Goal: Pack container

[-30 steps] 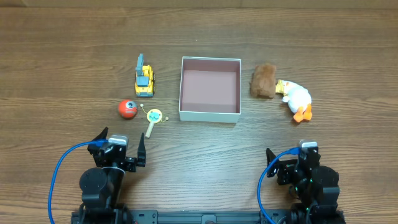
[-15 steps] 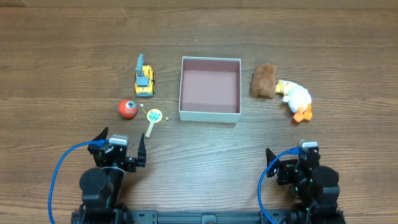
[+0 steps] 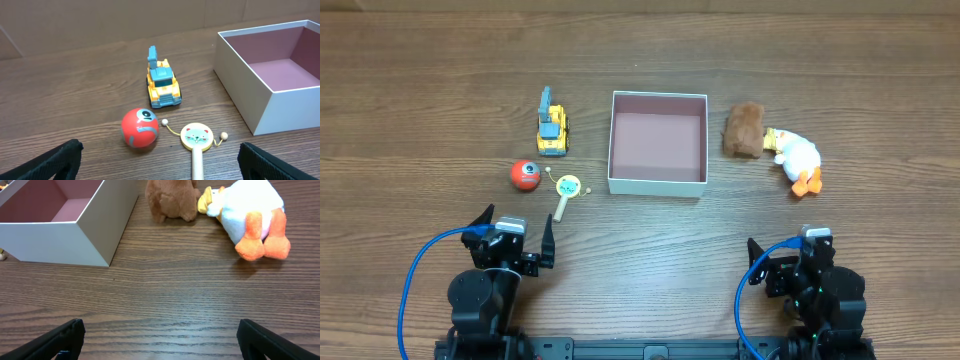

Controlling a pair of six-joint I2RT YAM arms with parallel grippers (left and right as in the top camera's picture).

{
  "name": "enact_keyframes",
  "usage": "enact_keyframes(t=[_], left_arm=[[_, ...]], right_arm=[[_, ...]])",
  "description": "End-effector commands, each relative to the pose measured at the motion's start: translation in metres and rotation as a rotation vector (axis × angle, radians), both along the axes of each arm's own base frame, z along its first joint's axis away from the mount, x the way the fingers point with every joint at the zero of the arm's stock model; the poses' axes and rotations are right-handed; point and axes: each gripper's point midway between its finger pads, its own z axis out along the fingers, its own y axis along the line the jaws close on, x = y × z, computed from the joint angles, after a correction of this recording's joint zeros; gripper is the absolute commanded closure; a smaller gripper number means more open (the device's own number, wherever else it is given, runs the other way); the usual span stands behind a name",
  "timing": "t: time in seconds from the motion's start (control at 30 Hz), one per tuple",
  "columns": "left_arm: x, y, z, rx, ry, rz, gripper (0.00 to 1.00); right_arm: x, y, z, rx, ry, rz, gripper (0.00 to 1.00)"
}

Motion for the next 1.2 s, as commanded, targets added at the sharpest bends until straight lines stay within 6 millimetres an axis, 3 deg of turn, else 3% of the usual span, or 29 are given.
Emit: enact_keyframes(t=[0.0,0.47,0.57,0.67,0.77,0.93,1.03,1.17], left_arm=[[-0.002,-0.005,-0.001,0.010,0.003,-0.032,0.00],[-0.002,-0.005,-0.001,0.010,0.003,-0.032,0.00],[-0.002,-0.005,0.000,0.010,0.002,-0.032,0.00],[-0.002,-0.008,0.000,0.006,0.002,-0.046,0.00],[-0.002,-0.011,0.003,0.001,-0.010,-0.068,0.00],[-0.002,-0.015,0.003,-0.057,-0.004,-0.072,0.00],[-0.001,-0.015,0.021,-0.147,-0.043,-0.050,0.00],[-0.006,-0.010,0.070,-0.165,-0.133,-0.022,0.00]], right_arm=[[-0.001,0.005,-0.002,0.017,0.003,0.021,0.00],[0.000,0.005,0.001,0.017,-0.010,0.020,0.00],[0.008,0.005,0.015,0.022,-0.077,0.022,0.00],[0.021,0.007,0.043,0.033,-0.204,0.026,0.00],[0.026,0.025,0.082,0.083,-0.362,0.128,0.00],[0.023,0.037,0.097,0.109,-0.420,0.201,0.00],[0.022,0.041,0.101,0.116,-0.433,0.224,0.00],[0.029,0.029,0.097,0.141,-0.356,0.126,0.00]])
